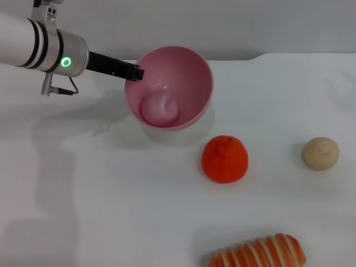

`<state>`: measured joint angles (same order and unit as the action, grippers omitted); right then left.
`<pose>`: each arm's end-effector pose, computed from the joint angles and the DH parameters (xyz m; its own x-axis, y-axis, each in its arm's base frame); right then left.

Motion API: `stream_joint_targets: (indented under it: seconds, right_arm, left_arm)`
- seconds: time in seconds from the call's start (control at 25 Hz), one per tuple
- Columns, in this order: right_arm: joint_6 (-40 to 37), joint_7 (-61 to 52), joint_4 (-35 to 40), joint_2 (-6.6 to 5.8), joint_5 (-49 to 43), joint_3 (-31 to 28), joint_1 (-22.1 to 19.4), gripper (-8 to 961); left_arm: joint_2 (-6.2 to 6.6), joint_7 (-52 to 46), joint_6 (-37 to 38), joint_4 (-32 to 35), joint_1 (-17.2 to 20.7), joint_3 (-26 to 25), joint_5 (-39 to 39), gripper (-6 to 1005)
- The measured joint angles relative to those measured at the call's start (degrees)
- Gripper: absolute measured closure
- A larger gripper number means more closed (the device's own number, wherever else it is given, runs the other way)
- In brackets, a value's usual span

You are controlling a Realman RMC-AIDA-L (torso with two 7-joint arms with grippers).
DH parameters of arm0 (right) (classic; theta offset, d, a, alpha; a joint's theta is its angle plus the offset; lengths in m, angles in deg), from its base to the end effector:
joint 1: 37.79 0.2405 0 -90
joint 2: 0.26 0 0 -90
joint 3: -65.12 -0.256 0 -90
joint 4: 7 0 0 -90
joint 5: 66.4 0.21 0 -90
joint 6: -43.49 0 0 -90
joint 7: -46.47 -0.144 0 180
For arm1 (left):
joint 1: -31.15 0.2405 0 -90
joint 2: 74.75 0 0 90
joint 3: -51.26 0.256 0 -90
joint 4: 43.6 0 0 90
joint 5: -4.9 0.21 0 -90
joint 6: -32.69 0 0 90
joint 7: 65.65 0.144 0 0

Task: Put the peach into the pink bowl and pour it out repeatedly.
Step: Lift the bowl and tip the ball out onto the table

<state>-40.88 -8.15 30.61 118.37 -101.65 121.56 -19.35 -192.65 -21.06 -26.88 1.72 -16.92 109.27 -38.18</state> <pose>0.2529 0.3341 0.1178 0.2930 0.4158 -0.8610 -0.6772 -0.5454 -0.4938 -0.1869 0.4497 -0.0018 0.6789 0.6726 0.2945 0.7235 -0.5446 -0.4242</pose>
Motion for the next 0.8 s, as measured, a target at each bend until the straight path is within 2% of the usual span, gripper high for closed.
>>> stream_joint_targets:
  seconds: [0.2, 0.8]
  right_arm:
    - [-3.7, 2.74, -6.72, -0.12, 2.88, -5.35, -0.42, 386]
    - [-3.71, 5.92, -8.44, -0.33, 3.07, -5.99, 0.55, 387]
  left_arm:
    - [-0.03, 0.02, 1.07, -0.98, 0.0, -0.01, -1.03, 908]
    - [-0.17, 1.52, 4.02, -2.45, 1.1, 1.81, -4.19, 906]
